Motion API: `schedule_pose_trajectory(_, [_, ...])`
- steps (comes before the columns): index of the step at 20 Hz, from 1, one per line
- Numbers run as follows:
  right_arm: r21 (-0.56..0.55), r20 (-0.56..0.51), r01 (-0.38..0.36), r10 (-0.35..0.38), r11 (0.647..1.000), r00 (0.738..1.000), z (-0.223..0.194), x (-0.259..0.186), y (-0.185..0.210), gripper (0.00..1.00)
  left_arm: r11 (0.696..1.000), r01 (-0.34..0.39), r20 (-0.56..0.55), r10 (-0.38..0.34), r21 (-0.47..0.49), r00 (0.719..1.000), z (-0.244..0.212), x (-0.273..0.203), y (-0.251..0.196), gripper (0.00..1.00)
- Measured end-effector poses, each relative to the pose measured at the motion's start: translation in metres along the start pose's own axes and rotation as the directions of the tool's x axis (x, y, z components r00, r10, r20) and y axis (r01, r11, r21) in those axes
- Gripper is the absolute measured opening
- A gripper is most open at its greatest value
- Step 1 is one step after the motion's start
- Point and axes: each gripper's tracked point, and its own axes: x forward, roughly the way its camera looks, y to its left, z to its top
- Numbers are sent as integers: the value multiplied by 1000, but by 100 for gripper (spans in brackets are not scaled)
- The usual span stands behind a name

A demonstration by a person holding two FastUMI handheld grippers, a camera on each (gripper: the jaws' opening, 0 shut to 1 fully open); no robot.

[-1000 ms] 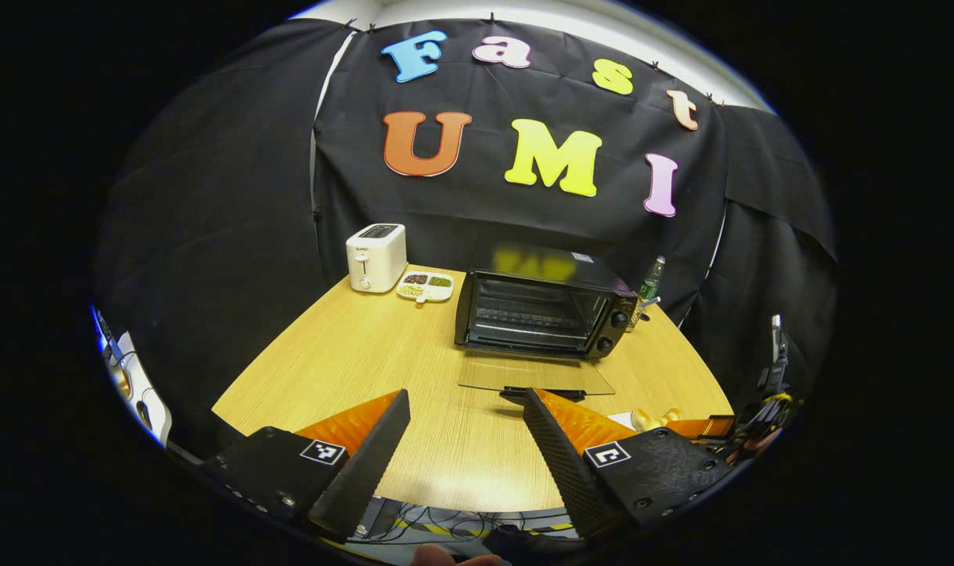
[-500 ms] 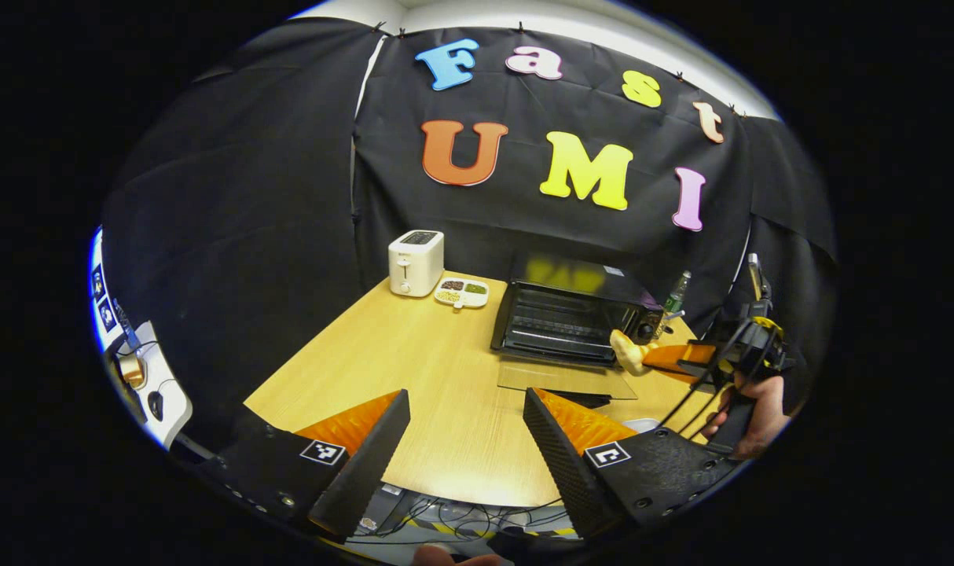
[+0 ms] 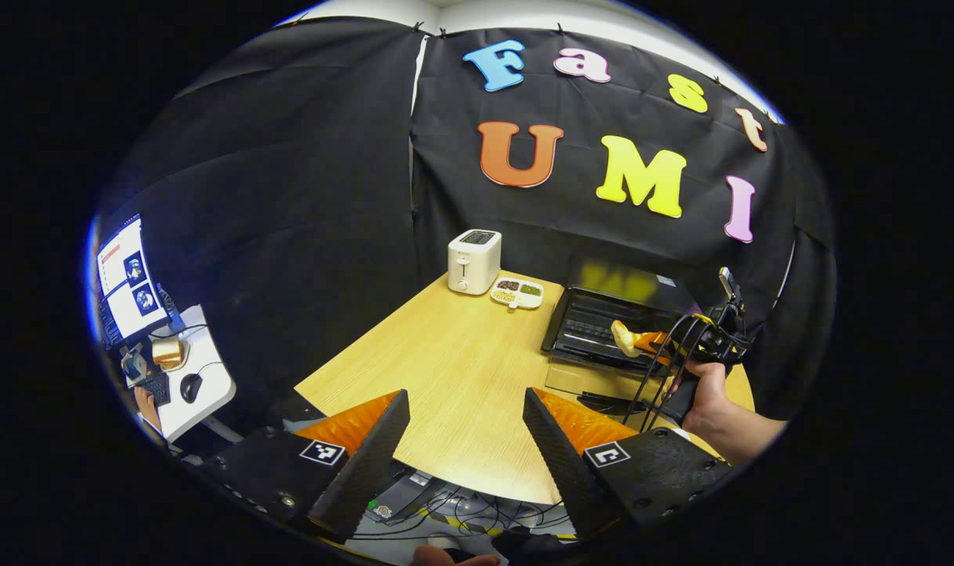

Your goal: Open the electric oven with the left hand, put the food in, and close the electric oven.

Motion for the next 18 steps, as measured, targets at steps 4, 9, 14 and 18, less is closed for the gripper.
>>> schedule_pose_trajectory(4, [-21,45,3,-2,1000,999,16,30,3,4,998,-56,-14,55,-11,998,-3,-6,5,95])
schedule_pose_trajectory(9, [-36,93,13,-9,999,996,21,54,3,6,995,-101,-33,101,5,994,-10,-14,6,95])
schedule_pose_trajectory(14, [36,144,13,-18,999,989,19,59,1,15,993,-112,-41,113,28,993,-12,-19,11,95])
schedule_pose_trajectory(18, [52,169,15,-23,999,985,13,46,6,44,994,-101,-32,102,38,994,-9,-24,15,95])
